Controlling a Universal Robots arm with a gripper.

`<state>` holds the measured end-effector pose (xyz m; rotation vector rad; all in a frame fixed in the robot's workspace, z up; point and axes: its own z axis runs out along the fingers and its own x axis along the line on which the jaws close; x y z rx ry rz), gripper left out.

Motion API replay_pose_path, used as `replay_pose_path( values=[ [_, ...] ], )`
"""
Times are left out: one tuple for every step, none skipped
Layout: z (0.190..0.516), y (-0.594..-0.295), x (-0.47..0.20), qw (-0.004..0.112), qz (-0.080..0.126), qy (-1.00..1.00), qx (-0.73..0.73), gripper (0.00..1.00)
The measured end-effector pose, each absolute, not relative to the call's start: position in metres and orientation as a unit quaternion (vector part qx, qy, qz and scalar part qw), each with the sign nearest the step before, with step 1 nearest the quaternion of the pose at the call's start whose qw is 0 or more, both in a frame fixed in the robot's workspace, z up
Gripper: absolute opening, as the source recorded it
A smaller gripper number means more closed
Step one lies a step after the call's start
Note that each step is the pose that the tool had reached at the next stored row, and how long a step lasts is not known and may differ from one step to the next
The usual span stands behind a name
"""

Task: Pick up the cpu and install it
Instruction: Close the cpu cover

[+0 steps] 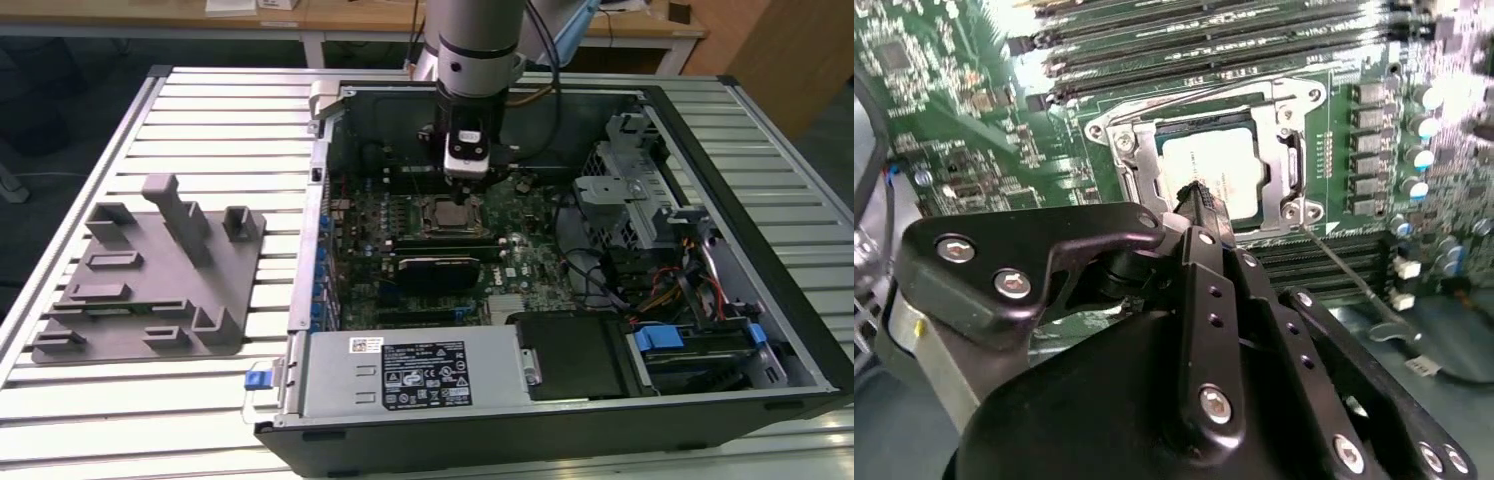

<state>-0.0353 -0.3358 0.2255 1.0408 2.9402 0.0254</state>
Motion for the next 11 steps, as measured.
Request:
replay_pose_path(
  values=[
    [0.2254, -0.3358, -0.0353, 0.011, 0.008, 0.946, 0.325, 0.11],
    [0.2253, -0.3358, -0.0353, 0.011, 0.008, 0.948, 0.317, 0.11],
    [0.2253, -0.3358, -0.0353, 0.011, 0.008, 0.951, 0.308, 0.11],
    [0.2252, -0.3358, -0.0353, 0.011, 0.009, 0.954, 0.299, 0.11],
    [0.2251, -0.3358, -0.0353, 0.011, 0.009, 0.957, 0.29, 0.11],
    [0.2251, -0.3358, -0.0353, 0.011, 0.009, 0.959, 0.282, 0.11],
    [0.225, -0.3358, -0.0353, 0.011, 0.009, 0.962, 0.273, 0.11],
    [0.2249, -0.3358, -0.0353, 0.011, 0.009, 0.964, 0.264, 0.11],
    [0.2248, -0.3358, -0.0353, 0.011, 0.009, 0.967, 0.256, 0.11],
    [0.2247, -0.3358, -0.0353, 0.01, 0.009, 0.969, 0.247, 0.11],
    [0.2245, -0.3358, -0.0353, 0.01, 0.009, 0.971, 0.238, 0.11]
  ],
)
